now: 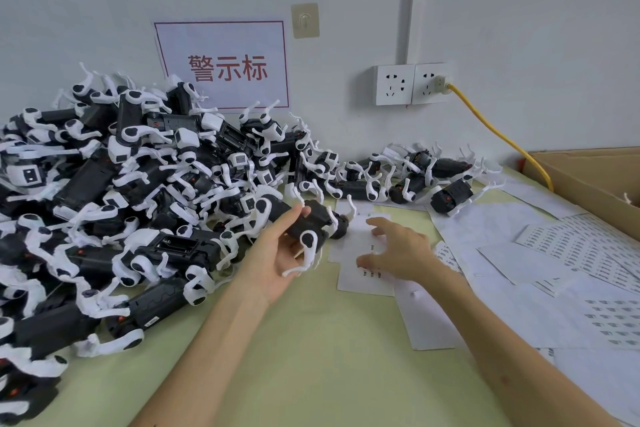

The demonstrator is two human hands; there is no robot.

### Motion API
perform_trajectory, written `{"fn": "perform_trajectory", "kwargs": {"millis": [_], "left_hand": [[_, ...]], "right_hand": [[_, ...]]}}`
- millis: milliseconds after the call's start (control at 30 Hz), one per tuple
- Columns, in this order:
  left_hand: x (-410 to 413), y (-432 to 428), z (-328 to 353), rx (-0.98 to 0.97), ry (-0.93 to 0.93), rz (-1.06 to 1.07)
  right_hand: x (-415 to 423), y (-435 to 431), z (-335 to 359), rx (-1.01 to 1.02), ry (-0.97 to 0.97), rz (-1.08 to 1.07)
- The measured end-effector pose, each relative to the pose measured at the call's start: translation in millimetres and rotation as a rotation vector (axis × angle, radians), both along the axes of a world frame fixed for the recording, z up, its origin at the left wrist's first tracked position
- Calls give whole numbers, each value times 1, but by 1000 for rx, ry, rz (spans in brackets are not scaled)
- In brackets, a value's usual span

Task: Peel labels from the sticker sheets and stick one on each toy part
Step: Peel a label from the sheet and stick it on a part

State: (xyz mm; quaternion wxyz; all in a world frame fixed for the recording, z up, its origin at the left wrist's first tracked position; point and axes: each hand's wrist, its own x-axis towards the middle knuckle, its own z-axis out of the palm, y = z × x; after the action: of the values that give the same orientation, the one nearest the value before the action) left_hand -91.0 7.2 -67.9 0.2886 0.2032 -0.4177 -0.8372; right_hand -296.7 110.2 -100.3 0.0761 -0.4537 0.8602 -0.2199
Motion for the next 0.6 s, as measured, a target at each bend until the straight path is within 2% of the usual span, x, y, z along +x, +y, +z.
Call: {"fn": "perform_trajectory", "kwargs": {"millis": [100, 233, 333, 467, 533, 600], "left_hand": [[-1, 1, 1, -65, -42, 39], [-4, 0, -1, 8, -36, -20], [-7, 1, -5, 2, -116, -27], [-9, 2, -11, -99, -263, 47], [-8, 3, -10, -88, -288, 80], [-7, 5, -9, -40, -254, 79]], "right_hand": [[2, 2, 2, -55, -15, 37], [4, 4, 4, -131, -50, 56], [6, 4, 7, -225, -69, 0], [11, 12, 21, -624, -131, -103], [14, 17, 29, -841, -220, -49], [19, 19, 34, -914, -311, 59]]}}
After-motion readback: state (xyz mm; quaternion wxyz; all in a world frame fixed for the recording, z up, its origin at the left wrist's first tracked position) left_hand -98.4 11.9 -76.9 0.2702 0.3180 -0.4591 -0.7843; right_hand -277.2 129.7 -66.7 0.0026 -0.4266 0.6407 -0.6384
